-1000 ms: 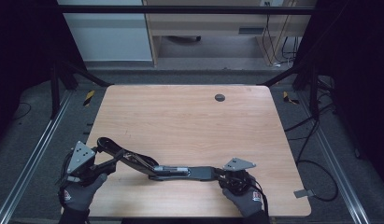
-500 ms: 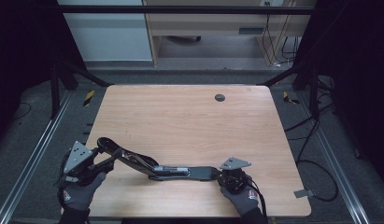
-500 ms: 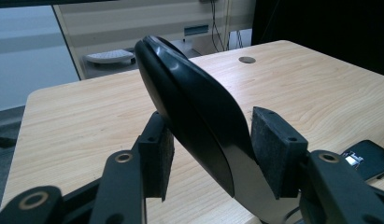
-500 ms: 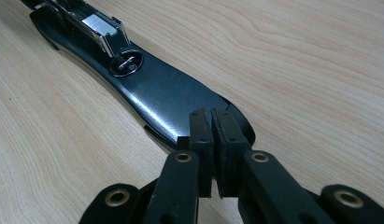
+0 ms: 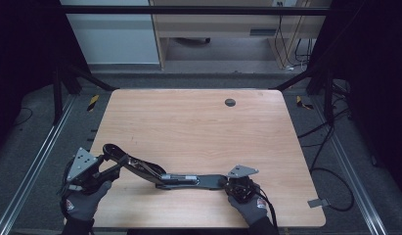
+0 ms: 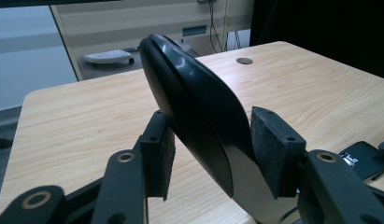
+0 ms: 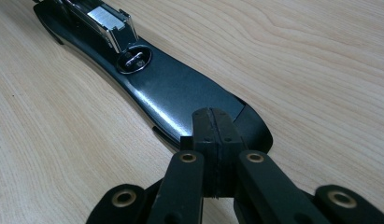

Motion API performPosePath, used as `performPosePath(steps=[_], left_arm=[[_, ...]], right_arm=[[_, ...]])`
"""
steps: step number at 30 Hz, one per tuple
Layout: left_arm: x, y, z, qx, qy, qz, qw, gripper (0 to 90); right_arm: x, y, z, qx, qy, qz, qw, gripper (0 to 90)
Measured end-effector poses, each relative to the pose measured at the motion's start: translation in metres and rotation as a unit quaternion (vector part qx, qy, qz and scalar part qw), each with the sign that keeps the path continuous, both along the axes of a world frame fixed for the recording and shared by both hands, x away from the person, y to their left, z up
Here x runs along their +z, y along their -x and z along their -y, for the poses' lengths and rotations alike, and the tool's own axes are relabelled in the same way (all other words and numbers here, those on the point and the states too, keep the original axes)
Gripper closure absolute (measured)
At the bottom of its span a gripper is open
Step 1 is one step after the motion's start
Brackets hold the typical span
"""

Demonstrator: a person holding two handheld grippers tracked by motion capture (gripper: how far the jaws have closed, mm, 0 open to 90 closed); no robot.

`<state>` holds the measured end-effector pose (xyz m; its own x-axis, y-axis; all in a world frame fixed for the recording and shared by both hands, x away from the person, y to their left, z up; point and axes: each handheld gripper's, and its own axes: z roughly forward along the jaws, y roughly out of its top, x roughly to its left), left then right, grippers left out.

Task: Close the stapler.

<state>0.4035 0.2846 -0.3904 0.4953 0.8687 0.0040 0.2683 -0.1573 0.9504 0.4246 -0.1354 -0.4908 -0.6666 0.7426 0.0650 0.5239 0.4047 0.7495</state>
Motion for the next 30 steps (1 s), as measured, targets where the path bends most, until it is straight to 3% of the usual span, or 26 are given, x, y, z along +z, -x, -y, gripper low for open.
performPosePath(steps=[30], left_arm=[[0.010, 0.000, 0.019, -0.021, -0.002, 0.011, 0.9997, 54.3]], right_arm=[[-0.001, -0.001, 0.001, -0.005, -0.009, -0.006, 0.9999, 90.0]])
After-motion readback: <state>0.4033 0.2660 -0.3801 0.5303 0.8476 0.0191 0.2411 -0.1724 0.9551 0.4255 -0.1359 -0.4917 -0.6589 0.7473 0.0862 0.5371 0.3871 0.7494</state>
